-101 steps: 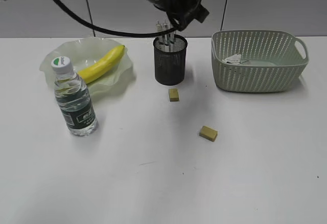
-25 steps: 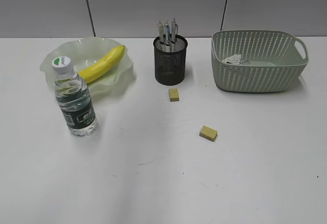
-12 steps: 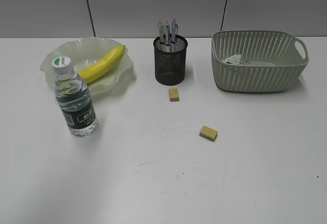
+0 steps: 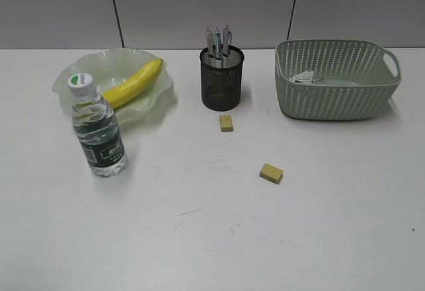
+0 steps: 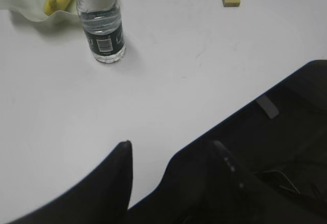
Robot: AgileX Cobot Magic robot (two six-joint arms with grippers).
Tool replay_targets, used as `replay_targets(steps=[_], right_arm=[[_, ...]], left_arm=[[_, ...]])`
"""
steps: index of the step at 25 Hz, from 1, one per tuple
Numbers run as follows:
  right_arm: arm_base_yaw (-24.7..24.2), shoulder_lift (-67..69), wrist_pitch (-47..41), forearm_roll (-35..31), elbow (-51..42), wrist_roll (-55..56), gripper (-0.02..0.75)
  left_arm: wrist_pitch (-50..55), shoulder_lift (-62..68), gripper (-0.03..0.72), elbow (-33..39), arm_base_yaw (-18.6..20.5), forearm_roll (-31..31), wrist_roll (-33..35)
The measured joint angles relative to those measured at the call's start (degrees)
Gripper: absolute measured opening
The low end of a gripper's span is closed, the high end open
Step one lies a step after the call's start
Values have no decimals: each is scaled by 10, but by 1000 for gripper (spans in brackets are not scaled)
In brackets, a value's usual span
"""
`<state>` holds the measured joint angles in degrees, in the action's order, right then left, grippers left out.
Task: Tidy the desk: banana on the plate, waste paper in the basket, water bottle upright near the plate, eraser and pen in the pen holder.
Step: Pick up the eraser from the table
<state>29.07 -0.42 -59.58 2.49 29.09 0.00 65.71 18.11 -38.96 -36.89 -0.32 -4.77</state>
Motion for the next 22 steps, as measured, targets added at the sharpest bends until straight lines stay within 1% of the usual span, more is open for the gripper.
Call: replay_targets(steps=[5, 9, 12, 15, 18, 22], right_arm=[[0, 1, 14, 6, 5, -6, 385], [0, 59, 90, 9, 23, -21, 385], [0, 157, 144, 9, 41, -38, 385], [0, 289, 170, -2, 75, -66, 385], [0, 441, 176, -25, 134, -86, 385], [0, 639, 169, -29, 233, -96, 385]], left_arm=[[-21, -115, 354, 64, 0, 3, 0], [-43, -156, 354, 78, 0, 3, 0], [-48, -160, 354, 81, 0, 3, 0], [-49, -161, 354, 81, 0, 3, 0], [-49, -161, 354, 81, 0, 3, 0], [-49, -153, 354, 81, 0, 3, 0]])
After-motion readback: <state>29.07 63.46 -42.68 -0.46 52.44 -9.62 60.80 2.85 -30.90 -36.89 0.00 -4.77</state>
